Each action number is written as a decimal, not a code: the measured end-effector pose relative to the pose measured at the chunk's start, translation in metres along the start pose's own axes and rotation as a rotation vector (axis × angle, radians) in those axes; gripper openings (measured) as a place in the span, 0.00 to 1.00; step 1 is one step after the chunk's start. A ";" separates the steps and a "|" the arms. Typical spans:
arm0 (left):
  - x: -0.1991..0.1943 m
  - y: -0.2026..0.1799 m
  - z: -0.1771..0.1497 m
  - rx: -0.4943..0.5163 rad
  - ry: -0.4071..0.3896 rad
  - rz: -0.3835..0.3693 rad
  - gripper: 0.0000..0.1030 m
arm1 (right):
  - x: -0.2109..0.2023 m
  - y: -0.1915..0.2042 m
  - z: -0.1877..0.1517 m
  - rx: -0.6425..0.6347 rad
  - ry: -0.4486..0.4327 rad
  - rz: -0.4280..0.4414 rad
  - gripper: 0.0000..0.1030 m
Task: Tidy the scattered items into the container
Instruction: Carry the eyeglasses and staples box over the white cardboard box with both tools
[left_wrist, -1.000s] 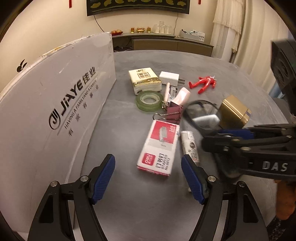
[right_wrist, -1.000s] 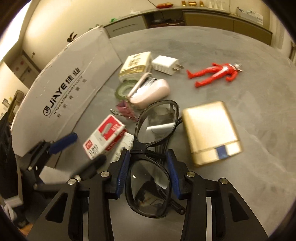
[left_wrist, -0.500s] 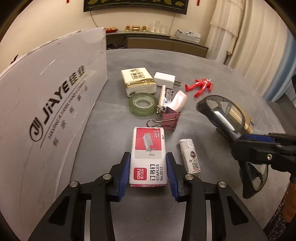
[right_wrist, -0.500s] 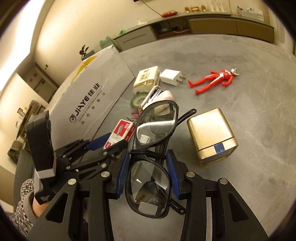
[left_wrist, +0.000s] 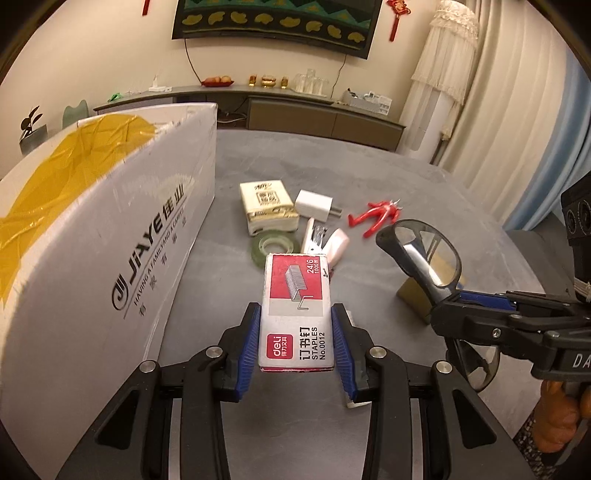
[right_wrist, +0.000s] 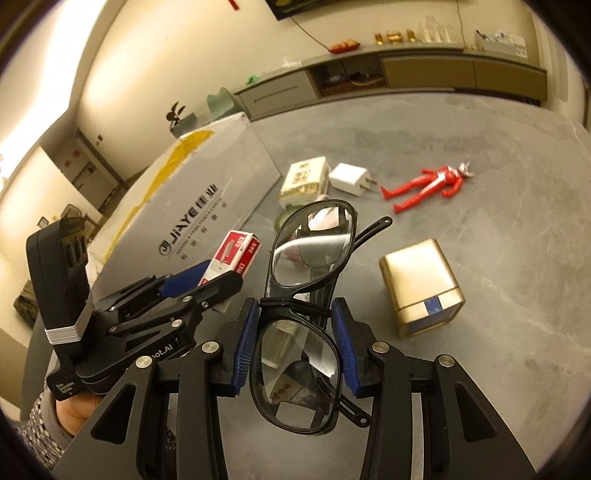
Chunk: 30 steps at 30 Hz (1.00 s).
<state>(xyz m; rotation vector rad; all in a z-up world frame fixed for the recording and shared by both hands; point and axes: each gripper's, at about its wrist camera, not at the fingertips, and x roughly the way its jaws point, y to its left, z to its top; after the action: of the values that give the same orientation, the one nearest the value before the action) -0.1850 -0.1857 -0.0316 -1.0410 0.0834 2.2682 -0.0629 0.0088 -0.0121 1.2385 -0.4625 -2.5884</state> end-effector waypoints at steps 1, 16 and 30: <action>-0.002 0.000 0.001 -0.003 -0.006 -0.003 0.38 | -0.003 0.001 0.001 -0.006 -0.011 -0.002 0.41; -0.059 0.012 0.020 -0.043 -0.123 -0.066 0.38 | -0.026 0.036 0.010 -0.039 -0.116 -0.034 0.41; -0.099 0.050 0.033 -0.139 -0.207 -0.069 0.38 | -0.024 0.100 0.037 -0.119 -0.157 -0.005 0.42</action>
<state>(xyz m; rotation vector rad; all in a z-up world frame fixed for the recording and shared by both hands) -0.1870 -0.2674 0.0505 -0.8580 -0.1955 2.3304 -0.0695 -0.0688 0.0650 1.0044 -0.3285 -2.6862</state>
